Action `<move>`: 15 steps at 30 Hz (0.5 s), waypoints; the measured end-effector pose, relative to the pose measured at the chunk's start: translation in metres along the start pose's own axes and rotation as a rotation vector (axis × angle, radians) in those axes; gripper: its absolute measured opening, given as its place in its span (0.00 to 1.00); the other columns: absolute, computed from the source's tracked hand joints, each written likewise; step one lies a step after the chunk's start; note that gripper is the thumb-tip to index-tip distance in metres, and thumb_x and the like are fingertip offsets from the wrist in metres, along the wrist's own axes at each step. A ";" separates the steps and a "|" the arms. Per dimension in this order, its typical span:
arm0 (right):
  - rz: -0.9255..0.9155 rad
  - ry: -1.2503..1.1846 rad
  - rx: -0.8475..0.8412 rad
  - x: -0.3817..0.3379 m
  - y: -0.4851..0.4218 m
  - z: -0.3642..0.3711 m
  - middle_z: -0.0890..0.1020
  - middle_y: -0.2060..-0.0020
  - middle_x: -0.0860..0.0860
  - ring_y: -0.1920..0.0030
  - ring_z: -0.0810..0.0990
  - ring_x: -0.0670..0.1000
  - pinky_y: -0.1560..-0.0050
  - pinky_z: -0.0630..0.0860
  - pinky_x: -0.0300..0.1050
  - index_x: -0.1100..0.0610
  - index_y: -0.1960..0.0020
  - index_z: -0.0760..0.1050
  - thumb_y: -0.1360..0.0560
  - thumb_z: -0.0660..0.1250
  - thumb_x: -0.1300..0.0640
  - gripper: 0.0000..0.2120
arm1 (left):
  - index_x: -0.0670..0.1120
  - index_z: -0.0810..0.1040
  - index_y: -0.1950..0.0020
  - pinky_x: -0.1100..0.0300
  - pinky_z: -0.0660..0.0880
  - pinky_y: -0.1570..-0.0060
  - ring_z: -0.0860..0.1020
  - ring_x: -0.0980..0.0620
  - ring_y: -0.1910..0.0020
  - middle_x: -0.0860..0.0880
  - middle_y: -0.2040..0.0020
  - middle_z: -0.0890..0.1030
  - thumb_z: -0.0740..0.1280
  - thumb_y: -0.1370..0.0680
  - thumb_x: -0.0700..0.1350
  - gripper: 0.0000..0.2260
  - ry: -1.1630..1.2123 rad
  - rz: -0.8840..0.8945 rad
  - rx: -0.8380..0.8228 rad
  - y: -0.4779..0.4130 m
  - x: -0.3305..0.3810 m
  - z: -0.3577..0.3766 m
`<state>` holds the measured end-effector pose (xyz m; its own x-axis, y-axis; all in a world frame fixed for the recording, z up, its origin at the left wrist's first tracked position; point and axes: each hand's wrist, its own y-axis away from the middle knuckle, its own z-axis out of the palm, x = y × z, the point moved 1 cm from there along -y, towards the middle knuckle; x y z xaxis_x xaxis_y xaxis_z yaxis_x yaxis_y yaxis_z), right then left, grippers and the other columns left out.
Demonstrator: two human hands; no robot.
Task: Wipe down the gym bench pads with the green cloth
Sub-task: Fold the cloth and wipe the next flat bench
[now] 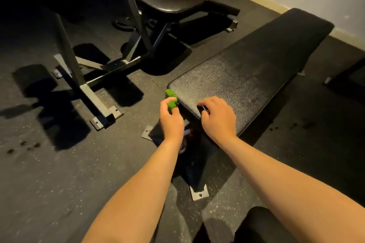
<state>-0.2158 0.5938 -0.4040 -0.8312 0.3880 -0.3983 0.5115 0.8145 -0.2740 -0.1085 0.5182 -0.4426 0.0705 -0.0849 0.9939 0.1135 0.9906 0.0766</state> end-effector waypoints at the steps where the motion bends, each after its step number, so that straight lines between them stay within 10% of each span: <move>1: 0.002 -0.016 0.000 0.001 0.000 0.000 0.80 0.48 0.44 0.44 0.75 0.50 0.46 0.72 0.49 0.47 0.47 0.80 0.28 0.63 0.59 0.14 | 0.51 0.77 0.44 0.74 0.69 0.48 0.76 0.59 0.41 0.56 0.42 0.78 0.59 0.20 0.33 0.15 -0.031 0.017 -0.026 0.006 -0.003 0.000; 5: 0.012 -0.071 -0.011 0.001 0.005 -0.004 0.81 0.48 0.45 0.44 0.76 0.49 0.44 0.74 0.49 0.49 0.45 0.80 0.28 0.62 0.61 0.15 | 0.59 0.79 0.48 0.51 0.72 0.32 0.70 0.56 0.27 0.58 0.25 0.70 0.60 0.22 0.35 0.18 -0.194 0.032 -0.145 0.037 -0.013 -0.003; 10: -0.007 -0.060 -0.012 0.001 0.005 -0.003 0.81 0.47 0.46 0.44 0.76 0.49 0.43 0.74 0.51 0.51 0.43 0.79 0.26 0.61 0.60 0.15 | 0.54 0.80 0.43 0.81 0.54 0.37 0.66 0.56 0.26 0.53 0.23 0.68 0.61 0.21 0.34 0.17 -0.317 0.158 -0.202 0.056 -0.011 -0.003; 13: -0.029 -0.061 -0.011 0.003 0.006 -0.003 0.81 0.48 0.46 0.45 0.76 0.49 0.43 0.74 0.52 0.51 0.44 0.79 0.27 0.61 0.60 0.14 | 0.60 0.80 0.45 0.51 0.76 0.36 0.72 0.57 0.30 0.59 0.30 0.75 0.61 0.22 0.36 0.19 -0.166 0.096 -0.158 0.049 -0.017 -0.007; 15: -0.040 -0.069 -0.006 0.005 0.006 -0.001 0.81 0.49 0.47 0.46 0.76 0.50 0.43 0.74 0.53 0.52 0.45 0.79 0.28 0.61 0.60 0.14 | 0.59 0.80 0.42 0.47 0.77 0.37 0.74 0.58 0.33 0.60 0.34 0.77 0.61 0.22 0.36 0.19 -0.069 0.065 -0.094 0.040 -0.011 -0.009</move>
<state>-0.2170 0.6013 -0.4063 -0.8338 0.3248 -0.4464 0.4767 0.8314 -0.2855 -0.0963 0.5581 -0.4513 0.0123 -0.0102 0.9999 0.2032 0.9791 0.0075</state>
